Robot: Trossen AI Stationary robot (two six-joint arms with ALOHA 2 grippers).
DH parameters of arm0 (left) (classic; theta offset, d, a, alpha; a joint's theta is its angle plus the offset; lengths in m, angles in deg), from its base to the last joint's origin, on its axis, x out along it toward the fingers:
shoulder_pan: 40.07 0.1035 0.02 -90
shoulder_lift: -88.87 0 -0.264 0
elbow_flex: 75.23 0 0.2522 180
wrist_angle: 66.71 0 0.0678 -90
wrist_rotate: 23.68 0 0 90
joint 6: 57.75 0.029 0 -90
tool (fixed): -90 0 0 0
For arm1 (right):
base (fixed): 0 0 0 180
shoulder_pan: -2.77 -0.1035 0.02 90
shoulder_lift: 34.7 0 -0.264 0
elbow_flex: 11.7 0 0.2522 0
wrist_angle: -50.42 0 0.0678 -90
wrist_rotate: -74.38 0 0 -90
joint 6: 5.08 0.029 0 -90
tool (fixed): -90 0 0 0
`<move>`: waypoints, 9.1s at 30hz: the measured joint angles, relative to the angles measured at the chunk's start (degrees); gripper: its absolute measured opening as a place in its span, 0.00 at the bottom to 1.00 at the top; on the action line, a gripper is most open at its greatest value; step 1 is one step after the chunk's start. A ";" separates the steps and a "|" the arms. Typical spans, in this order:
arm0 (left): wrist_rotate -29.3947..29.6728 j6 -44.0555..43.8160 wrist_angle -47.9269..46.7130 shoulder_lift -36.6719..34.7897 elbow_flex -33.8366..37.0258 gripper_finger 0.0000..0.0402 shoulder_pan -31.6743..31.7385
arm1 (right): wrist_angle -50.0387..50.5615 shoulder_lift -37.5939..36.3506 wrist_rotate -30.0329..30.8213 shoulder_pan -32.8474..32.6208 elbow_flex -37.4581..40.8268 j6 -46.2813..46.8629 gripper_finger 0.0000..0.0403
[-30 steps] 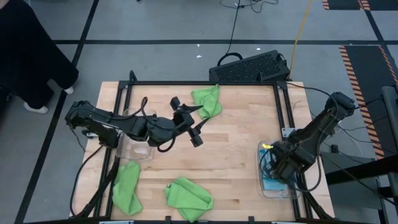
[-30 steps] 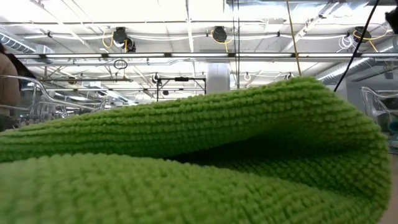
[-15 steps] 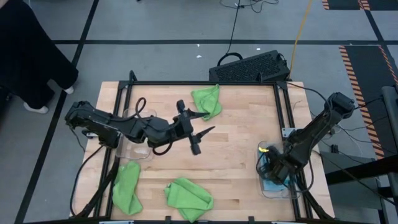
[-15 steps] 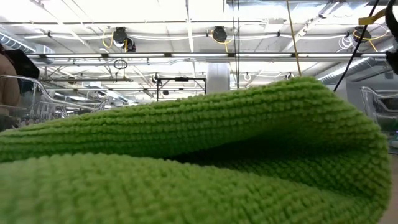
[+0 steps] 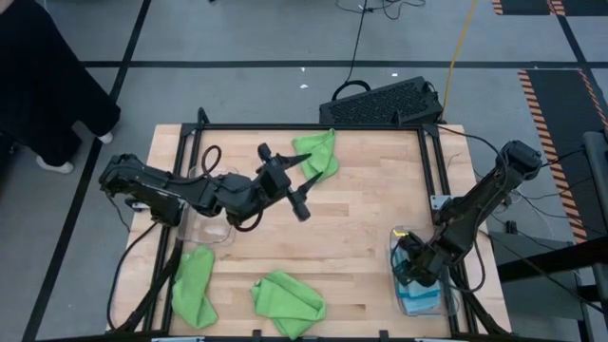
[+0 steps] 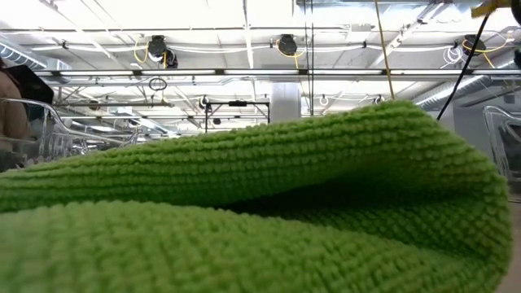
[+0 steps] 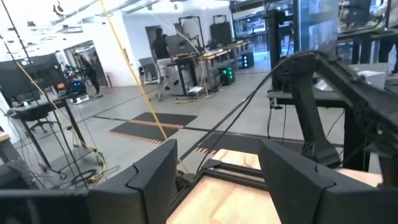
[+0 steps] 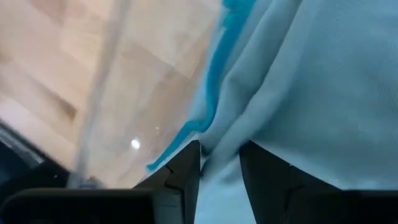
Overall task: Sort microfiber towel by color & place in baskets
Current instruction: Put the folded blue microfiber towel into the right transparent bin, then fold the top green microfiber towel
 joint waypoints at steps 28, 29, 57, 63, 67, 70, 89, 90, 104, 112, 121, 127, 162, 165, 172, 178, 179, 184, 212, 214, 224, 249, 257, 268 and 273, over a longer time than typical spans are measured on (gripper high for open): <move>-0.74 1.51 -19.47 -0.04 -6.91 0.57 1.62 | -4.32 0.69 -0.51 0.11 2.38 4.91 0.19; -0.65 1.56 -19.66 -0.04 -6.91 0.57 1.43 | -5.92 1.15 0.11 0.11 3.04 4.98 0.19; -3.86 -39.94 -74.19 -15.02 -6.86 0.57 4.27 | 25.03 1.94 7.37 5.50 -31.60 13.68 0.09; -7.15 -40.52 -75.16 -14.43 -6.47 0.57 3.90 | 17.98 4.10 23.04 13.07 -34.65 -1.53 0.09; -9.00 -43.65 -76.54 -14.66 -6.54 0.57 2.63 | 6.30 7.66 23.79 19.57 -34.63 -18.13 0.09; -7.35 -50.10 -81.23 -15.76 -6.51 0.57 0.30 | -4.60 10.71 23.62 24.26 -34.63 -30.18 0.08; 2.53 -69.80 -89.22 -22.10 -6.56 0.57 -11.02 | -14.87 23.12 14.45 43.76 -46.65 -77.59 0.00; 2.57 -68.96 -88.15 -22.05 -6.56 0.57 -10.25 | -14.28 24.18 12.43 44.92 -47.14 -78.93 0.00; 5.83 -43.30 -61.31 -17.77 -6.56 0.57 12.88 | -13.05 31.27 15.44 55.96 -44.09 -101.95 0.24; -2.71 -30.84 -52.38 -10.90 -6.51 0.57 23.34 | -17.78 32.06 17.66 59.80 -36.44 -94.16 0.38; -26.63 -18.37 -49.57 -6.57 -6.51 0.57 30.56 | -29.28 31.63 17.75 58.55 -27.92 -78.57 0.38; -27.56 -7.23 -52.91 -4.49 -6.58 0.57 32.11 | -29.68 31.59 16.45 58.73 -27.53 -73.23 0.34; -49.14 2.21 -56.63 -4.00 -6.54 0.57 45.53 | -0.23 43.40 11.83 65.37 -45.25 -56.44 0.32; -49.11 1.26 -56.58 -4.00 -6.54 0.57 45.57 | 1.13 42.38 13.70 65.50 -45.27 -56.79 0.32; -49.14 -0.78 -56.55 -4.00 -6.54 0.57 45.04 | -0.02 43.48 10.57 66.00 -45.22 -57.57 0.32; -49.10 -2.73 -56.55 -4.00 -6.54 0.57 44.04 | -1.29 43.32 10.66 65.61 -43.91 -58.05 0.32; -49.12 -2.81 -56.55 -4.00 -6.54 0.57 43.80 | -1.17 43.35 10.77 65.61 -43.36 -58.51 0.32; -49.15 -0.72 -56.55 -4.00 -6.54 0.57 41.61 | -4.49 43.35 8.91 64.97 -40.38 -59.40 0.32; -48.26 -17.70 -51.87 -4.22 5.79 0.57 32.97 | -15.31 38.94 9.04 62.62 -32.12 -59.24 0.00; -47.96 -20.74 -48.32 -4.17 9.27 0.57 32.57 | -14.99 36.61 10.38 62.85 -32.12 -60.08 0.00; -49.03 -24.81 -40.53 -4.17 14.45 0.57 30.40 | -14.11 31.35 8.26 66.11 -32.18 -63.56 0.00; -46.85 -33.30 -25.61 15.56 15.91 0.57 27.78 | -14.33 24.95 7.68 65.59 -26.58 -61.75 0.06; -47.02 -34.02 -28.11 12.09 15.76 0.57 27.50 | -25.62 29.51 4.20 66.10 -19.96 -62.16 0.39; -38.30 -31.33 -36.93 2.75 15.82 0.57 27.63 | -24.58 40.95 10.65 64.81 -26.15 -63.34 0.42; -36.98 -31.28 -36.69 1.78 15.78 0.57 27.63 | -24.15 40.60 10.73 64.98 -25.25 -63.49 0.33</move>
